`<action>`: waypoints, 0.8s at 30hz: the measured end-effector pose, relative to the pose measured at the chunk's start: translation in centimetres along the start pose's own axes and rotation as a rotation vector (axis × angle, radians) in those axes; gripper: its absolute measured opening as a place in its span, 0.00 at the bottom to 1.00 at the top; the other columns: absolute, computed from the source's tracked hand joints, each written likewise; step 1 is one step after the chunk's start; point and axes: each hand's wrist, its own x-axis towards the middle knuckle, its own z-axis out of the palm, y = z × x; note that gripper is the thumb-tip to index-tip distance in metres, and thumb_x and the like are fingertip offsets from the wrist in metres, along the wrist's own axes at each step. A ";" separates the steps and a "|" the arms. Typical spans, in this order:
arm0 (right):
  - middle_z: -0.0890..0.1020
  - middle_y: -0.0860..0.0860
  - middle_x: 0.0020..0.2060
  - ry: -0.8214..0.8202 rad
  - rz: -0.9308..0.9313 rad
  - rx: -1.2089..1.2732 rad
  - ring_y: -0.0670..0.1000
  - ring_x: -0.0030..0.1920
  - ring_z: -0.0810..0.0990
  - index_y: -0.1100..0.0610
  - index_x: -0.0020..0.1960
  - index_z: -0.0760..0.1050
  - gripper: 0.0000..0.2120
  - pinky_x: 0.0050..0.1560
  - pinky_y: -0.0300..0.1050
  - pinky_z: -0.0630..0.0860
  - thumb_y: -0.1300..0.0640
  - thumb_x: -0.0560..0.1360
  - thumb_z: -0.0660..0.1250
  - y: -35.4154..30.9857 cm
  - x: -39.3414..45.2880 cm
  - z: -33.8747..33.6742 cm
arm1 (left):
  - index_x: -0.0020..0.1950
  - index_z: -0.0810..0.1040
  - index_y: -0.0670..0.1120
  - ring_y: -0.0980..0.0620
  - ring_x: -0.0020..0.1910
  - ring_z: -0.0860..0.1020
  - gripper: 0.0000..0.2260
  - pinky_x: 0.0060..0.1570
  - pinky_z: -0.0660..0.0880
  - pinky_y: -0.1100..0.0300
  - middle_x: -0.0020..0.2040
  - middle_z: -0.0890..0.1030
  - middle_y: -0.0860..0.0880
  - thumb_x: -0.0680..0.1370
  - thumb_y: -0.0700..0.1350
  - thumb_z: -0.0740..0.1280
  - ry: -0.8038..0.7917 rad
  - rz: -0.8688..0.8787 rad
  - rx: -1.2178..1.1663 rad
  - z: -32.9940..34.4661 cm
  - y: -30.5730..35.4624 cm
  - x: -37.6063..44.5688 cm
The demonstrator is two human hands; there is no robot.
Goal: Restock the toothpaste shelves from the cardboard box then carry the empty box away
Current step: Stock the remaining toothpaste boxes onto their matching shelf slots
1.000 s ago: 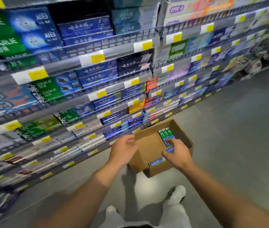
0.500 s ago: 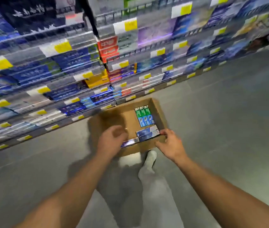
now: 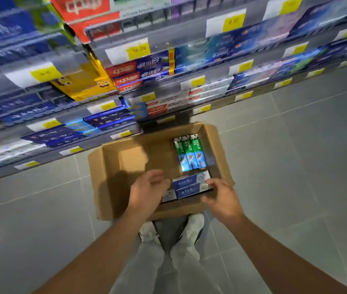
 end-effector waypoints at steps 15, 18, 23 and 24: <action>0.77 0.54 0.57 0.055 -0.011 -0.096 0.56 0.57 0.77 0.55 0.60 0.76 0.19 0.54 0.42 0.69 0.55 0.70 0.72 11.6 27.6 14.7 | 0.61 0.76 0.46 0.53 0.52 0.77 0.16 0.57 0.75 0.58 0.54 0.79 0.52 0.75 0.46 0.71 -0.092 -0.046 0.142 13.2 -13.8 29.3; 0.76 0.55 0.57 0.068 -0.003 -0.119 0.57 0.58 0.76 0.55 0.60 0.76 0.19 0.54 0.42 0.69 0.55 0.70 0.72 13.3 30.3 16.4 | 0.55 0.80 0.44 0.48 0.53 0.80 0.12 0.57 0.77 0.51 0.52 0.83 0.46 0.74 0.45 0.73 -0.060 0.015 0.162 15.9 -16.1 33.1; 0.77 0.54 0.57 0.146 -0.050 -0.085 0.55 0.57 0.77 0.55 0.61 0.76 0.19 0.55 0.42 0.69 0.59 0.70 0.71 14.9 32.3 17.2 | 0.54 0.80 0.42 0.45 0.53 0.80 0.20 0.43 0.69 0.60 0.52 0.83 0.44 0.76 0.59 0.68 -0.051 0.058 0.258 19.7 -16.7 36.8; 0.77 0.53 0.57 0.155 -0.068 -0.072 0.55 0.56 0.77 0.55 0.60 0.76 0.18 0.54 0.40 0.68 0.60 0.71 0.71 15.1 32.4 17.2 | 0.57 0.78 0.43 0.45 0.54 0.80 0.21 0.43 0.68 0.61 0.54 0.82 0.43 0.76 0.59 0.68 -0.043 0.057 0.250 20.3 -16.7 37.2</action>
